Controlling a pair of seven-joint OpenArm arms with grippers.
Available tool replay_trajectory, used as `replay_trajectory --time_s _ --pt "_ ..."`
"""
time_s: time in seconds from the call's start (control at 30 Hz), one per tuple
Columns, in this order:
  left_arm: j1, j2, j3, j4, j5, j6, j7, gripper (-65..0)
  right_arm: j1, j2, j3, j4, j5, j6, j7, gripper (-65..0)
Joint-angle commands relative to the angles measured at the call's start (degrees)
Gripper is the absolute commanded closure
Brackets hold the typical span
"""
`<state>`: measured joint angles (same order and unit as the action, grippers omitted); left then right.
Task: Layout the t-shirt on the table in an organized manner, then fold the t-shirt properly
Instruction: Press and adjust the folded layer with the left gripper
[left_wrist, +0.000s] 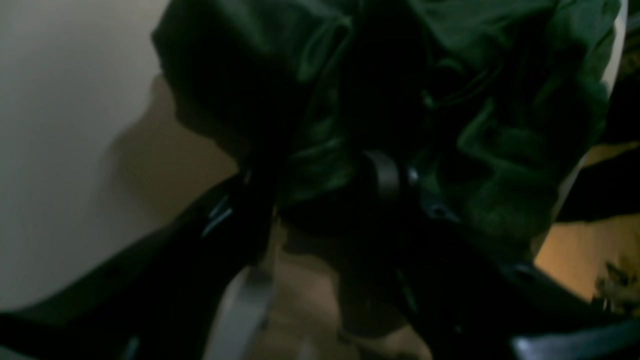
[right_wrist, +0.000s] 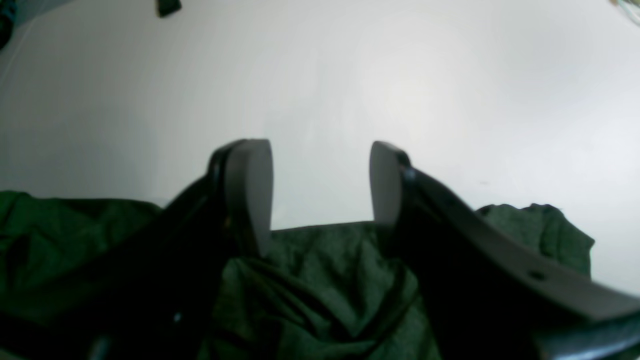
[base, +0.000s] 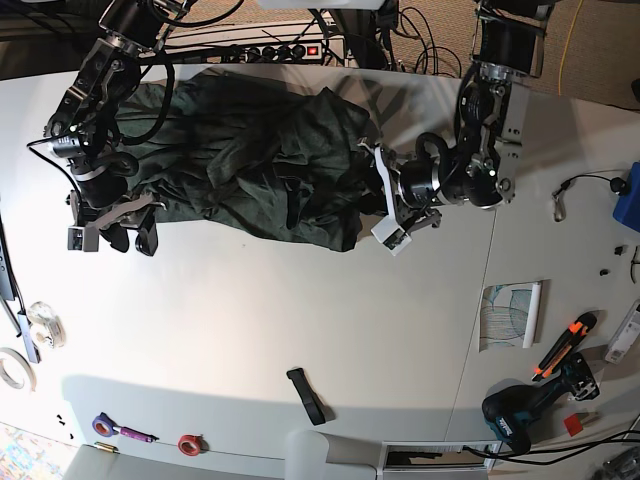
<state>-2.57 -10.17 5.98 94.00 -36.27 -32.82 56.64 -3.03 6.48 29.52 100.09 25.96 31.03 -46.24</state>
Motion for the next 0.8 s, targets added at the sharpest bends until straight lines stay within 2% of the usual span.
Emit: replay_trajectory --time_s 0.0,0.2,0.37,0.5,0.77 --pt "-0.9 0.02 -0.11 0.98 -0.83 -0.07 -1.4 -25.7 0.79 0.68 0.17 1.05 0.98 0.02 1.7 -30.7" --pt "-0.9 0.02 -0.11 0.98 -0.83 -0.04 -2.23 -19.9 0.79 0.66 0.17 1.05 0.98 0.02 1.7 -30.7" --pt "-0.94 0.02 -0.11 0.81 -0.76 0.48 -2.45 -19.9 0.79 0.66 0.17 1.05 0.98 0.02 1.7 -30.7" --pt "-0.94 0.02 -0.11 0.5 2.01 1.77 -4.17 -19.9 0.79 0.66 0.17 1.05 0.98 0.02 1.7 -30.7" --pt "-0.92 0.92 1.2 0.5 2.01 2.56 -4.13 -19.9 0.79 0.68 0.17 1.05 0.98 0.02 1.68 -30.7"
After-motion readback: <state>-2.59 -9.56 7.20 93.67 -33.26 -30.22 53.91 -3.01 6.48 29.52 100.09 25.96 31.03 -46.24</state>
